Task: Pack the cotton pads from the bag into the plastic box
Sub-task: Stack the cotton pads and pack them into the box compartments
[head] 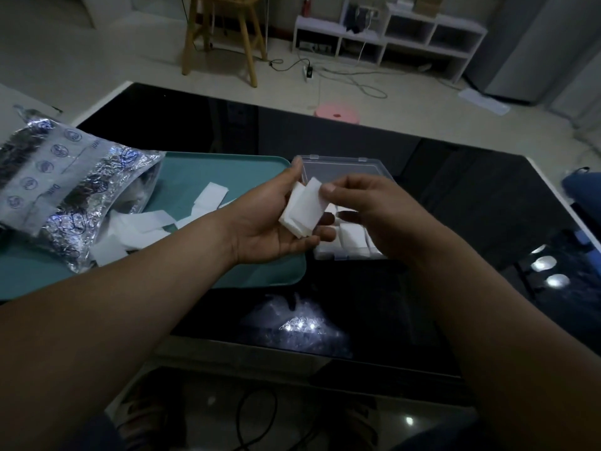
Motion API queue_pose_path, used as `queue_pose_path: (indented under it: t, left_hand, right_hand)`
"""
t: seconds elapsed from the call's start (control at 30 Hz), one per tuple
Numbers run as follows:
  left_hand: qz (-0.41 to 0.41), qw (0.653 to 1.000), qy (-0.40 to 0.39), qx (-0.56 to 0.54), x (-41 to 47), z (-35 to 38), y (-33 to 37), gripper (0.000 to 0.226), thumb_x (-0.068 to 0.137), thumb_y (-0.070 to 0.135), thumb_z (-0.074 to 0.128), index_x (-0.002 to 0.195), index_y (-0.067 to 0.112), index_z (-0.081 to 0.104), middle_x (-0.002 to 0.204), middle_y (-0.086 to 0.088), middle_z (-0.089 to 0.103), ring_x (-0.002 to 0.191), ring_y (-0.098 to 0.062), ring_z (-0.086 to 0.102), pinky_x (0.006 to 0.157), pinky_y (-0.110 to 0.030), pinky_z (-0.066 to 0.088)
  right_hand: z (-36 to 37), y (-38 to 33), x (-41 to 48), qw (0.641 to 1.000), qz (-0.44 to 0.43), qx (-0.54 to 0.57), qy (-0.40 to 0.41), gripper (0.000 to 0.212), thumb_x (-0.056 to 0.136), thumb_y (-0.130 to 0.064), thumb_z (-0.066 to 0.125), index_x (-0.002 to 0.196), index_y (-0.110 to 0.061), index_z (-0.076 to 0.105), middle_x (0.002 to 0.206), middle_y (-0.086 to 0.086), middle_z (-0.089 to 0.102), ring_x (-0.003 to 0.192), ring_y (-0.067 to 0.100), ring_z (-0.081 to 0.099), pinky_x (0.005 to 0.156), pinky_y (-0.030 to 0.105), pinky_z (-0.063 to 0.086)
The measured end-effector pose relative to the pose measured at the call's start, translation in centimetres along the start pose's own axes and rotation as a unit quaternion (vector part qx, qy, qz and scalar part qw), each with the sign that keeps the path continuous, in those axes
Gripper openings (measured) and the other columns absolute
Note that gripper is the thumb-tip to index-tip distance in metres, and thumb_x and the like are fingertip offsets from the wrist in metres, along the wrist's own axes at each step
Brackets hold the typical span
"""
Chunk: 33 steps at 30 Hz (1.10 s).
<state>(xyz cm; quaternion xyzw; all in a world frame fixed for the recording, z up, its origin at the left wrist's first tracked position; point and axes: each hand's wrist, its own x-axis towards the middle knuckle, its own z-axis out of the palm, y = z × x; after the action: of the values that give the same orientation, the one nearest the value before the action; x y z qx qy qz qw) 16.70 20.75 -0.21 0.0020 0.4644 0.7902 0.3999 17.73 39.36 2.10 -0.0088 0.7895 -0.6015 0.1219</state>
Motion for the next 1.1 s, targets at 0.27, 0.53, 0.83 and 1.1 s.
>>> queue_pose_path:
  t: [0.27, 0.53, 0.83, 1.1]
  left_hand:
    - [0.008, 0.998, 0.034, -0.042, 1.8, 1.3, -0.5, 0.064, 0.102, 0.067, 0.033, 0.126, 0.017, 0.065, 0.093, -0.007, 0.064, 0.073, -0.018, 0.061, 0.057, -0.029, 0.057]
    - [0.028, 0.999, 0.006, -0.042, 2.8, 2.8, -0.8, 0.044, 0.097, 0.055, 0.058, 0.104, 0.013, 0.069, 0.093, -0.004, 0.067, 0.085, -0.017, 0.069, 0.071, -0.029, 0.059]
    - [0.133, 0.985, 0.107, -0.02, 4.2, 4.5, 0.0, 0.039, 0.109, 0.032, 0.043, 0.134, 0.011, 0.065, 0.132, -0.006, 0.069, 0.126, -0.022, 0.062, 0.114, -0.048, 0.043]
    - [0.209, 0.963, 0.136, 0.099, 6.3, 4.8, -0.4, 0.033, 0.107, 0.035, 0.048, 0.129, 0.015, 0.063, 0.125, -0.004, 0.07, 0.119, -0.021, 0.066, 0.104, -0.042, 0.052]
  right_hand:
    - [0.9, 0.2, -0.9, 0.952, -0.12, -0.243, 0.144, 0.023, 0.093, -0.037, 0.073, 0.103, -0.02, 0.06, 0.114, -0.009, 0.061, 0.105, 0.007, 0.059, 0.075, 0.015, 0.04]
    - [-0.1, 1.2, -1.3, 0.916, -0.177, -0.359, 0.016, 0.045, 0.079, -0.045, 0.084, 0.106, -0.022, 0.057, 0.104, -0.005, 0.057, 0.092, 0.014, 0.057, 0.079, 0.033, 0.055]
    - [-3.5, 1.0, -1.1, 0.995, 0.045, 0.041, 0.083, 0.026, 0.102, -0.037, 0.064, 0.113, -0.013, 0.064, 0.11, 0.01, 0.074, 0.101, 0.028, 0.074, 0.08, 0.038, 0.058]
    - [-5.5, 1.2, 0.4, 0.983, -0.003, 0.107, 0.15, 0.009, 0.094, -0.007, 0.071, 0.098, -0.012, 0.064, 0.095, 0.009, 0.071, 0.076, 0.018, 0.071, 0.064, 0.029, 0.055]
